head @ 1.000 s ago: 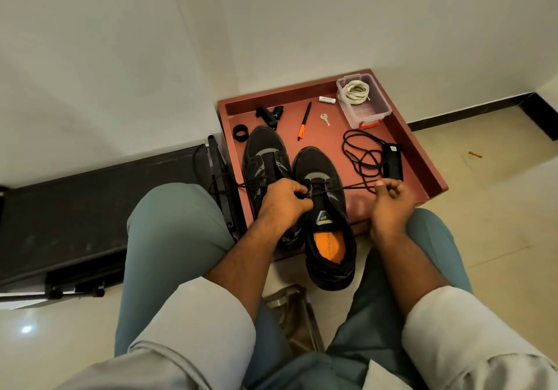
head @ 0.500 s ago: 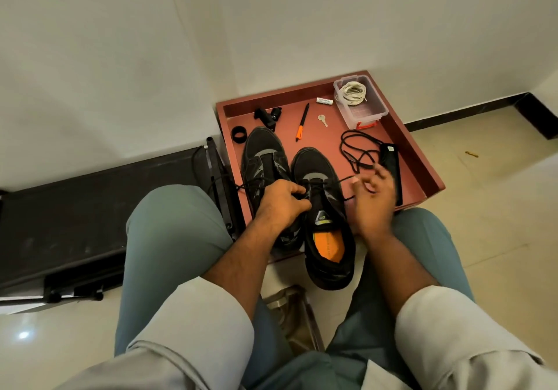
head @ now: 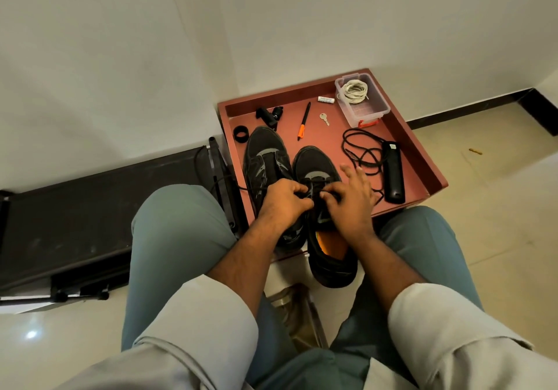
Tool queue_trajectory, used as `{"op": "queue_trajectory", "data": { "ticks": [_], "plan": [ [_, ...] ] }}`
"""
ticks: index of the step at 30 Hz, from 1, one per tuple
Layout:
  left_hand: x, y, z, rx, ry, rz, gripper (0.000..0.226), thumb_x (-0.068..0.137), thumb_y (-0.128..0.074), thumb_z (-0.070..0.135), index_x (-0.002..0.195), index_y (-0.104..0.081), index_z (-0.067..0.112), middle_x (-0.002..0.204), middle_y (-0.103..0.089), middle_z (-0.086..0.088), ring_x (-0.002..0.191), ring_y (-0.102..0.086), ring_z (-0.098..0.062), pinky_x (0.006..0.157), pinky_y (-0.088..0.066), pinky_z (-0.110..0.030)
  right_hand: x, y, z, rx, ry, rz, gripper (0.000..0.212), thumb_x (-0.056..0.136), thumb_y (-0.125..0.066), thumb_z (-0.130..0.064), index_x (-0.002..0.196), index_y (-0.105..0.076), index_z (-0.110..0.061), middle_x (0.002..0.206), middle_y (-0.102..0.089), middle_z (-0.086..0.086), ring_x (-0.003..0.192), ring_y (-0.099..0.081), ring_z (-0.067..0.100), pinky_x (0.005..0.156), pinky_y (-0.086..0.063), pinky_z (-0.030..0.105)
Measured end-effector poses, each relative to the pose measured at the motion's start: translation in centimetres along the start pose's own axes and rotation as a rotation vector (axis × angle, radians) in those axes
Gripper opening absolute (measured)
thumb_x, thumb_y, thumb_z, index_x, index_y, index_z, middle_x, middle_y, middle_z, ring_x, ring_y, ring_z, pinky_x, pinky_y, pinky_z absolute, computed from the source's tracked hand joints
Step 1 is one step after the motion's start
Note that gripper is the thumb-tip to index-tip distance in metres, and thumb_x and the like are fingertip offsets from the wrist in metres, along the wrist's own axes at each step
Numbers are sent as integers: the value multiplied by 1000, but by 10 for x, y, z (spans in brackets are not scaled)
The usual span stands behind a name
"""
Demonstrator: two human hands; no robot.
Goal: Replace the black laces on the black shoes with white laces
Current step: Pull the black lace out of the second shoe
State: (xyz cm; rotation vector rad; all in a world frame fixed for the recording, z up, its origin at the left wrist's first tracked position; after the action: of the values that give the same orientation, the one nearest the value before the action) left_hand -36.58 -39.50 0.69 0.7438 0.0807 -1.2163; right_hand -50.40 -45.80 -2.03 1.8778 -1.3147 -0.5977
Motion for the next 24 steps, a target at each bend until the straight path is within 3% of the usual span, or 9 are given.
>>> {"op": "queue_trajectory", "data": {
  "ticks": [3, 7, 9, 11, 13, 16, 18, 22, 24],
  "plan": [
    [2, 0, -2, -3, 6, -4, 44, 83, -74, 14, 126, -63, 11, 76, -64, -2, 57, -56, -9, 60, -46, -17, 13, 28, 14, 436, -252, 247, 6, 85, -69, -14, 90, -71, -17, 137, -49, 2, 130, -42, 19, 108, -37, 42],
    [4, -2, -1, 2, 3, 12, 44, 82, -75, 16, 125, -64, 12, 101, -71, -16, 91, -68, -30, 69, -50, -24, 24, 73, 38, 807, -600, 621, 11, 89, -64, -14, 84, -64, -24, 104, -66, 0, 102, -63, 15, 94, -53, 34],
    [4, -4, 0, 26, -1, 17, 44, 82, -75, 18, 125, -64, 13, 105, -71, -15, 94, -68, -29, 76, -54, -27, 26, 74, 44, 696, -570, 533, 11, 88, -67, -19, 99, -68, -20, 122, -60, 5, 113, -58, 19, 99, -50, 34],
    [4, -5, 1, 55, -8, 24, 45, 82, -74, 20, 126, -64, 17, 104, -72, -11, 92, -69, -23, 83, -56, -32, 17, 62, 40, 391, -476, 312, 44, 88, -68, -25, 130, -57, -19, 150, -33, 7, 135, -35, 23, 104, -36, 32],
    [1, -7, 4, 79, -31, 37, 46, 82, -73, 21, 127, -63, 19, 100, -72, -6, 89, -68, -19, 85, -56, -35, 6, 46, 28, 127, -293, 176, 60, 87, -69, -32, 141, -46, -23, 157, -20, 5, 142, -20, 27, 107, -27, 41],
    [-6, -10, 9, 71, -97, 38, 45, 82, -72, 18, 127, -62, 19, 87, -71, -2, 81, -68, -16, 83, -57, -35, -7, 20, 6, -50, -37, -44, 51, 85, -68, -38, 132, -56, -22, 140, -40, 4, 132, -35, 25, 107, -30, 41],
    [-9, -12, 12, 79, -142, 35, 47, 82, -73, 15, 127, -61, 20, 80, -68, 2, 76, -67, -14, 79, -57, -33, -9, 12, 3, -87, -1, -158, 48, 86, -67, -32, 131, -57, -20, 126, -49, 3, 119, -47, 23, 101, -42, 38],
    [-11, -13, 14, 88, -171, 5, 46, 81, -71, 13, 126, -60, 22, 72, -61, 9, 73, -65, -14, 74, -55, -28, -10, 21, 3, -62, -9, -176, 37, 90, -62, -13, 127, -61, -13, 114, -59, 7, 109, -55, 24, 91, -43, 30],
    [-11, -15, 14, 98, -165, 25, 35, 85, -69, 16, 119, -64, 22, 71, -61, 8, 72, -65, -14, 76, -57, -33, -12, 27, 5, -84, 3, -179, 33, 90, -60, -10, 123, -64, -11, 112, -61, 5, 106, -57, 22, 87, -40, 23]
  ]
}}
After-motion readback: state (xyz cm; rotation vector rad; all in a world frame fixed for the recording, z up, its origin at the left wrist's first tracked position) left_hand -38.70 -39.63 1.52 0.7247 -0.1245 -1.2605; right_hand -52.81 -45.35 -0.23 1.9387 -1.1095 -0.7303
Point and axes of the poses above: each hand's wrist, its own x-axis towards the middle knuckle, its own y-axis out of the back of the hand, z = x × y, the point moved 2 cm from there along x, towards the middle knuckle
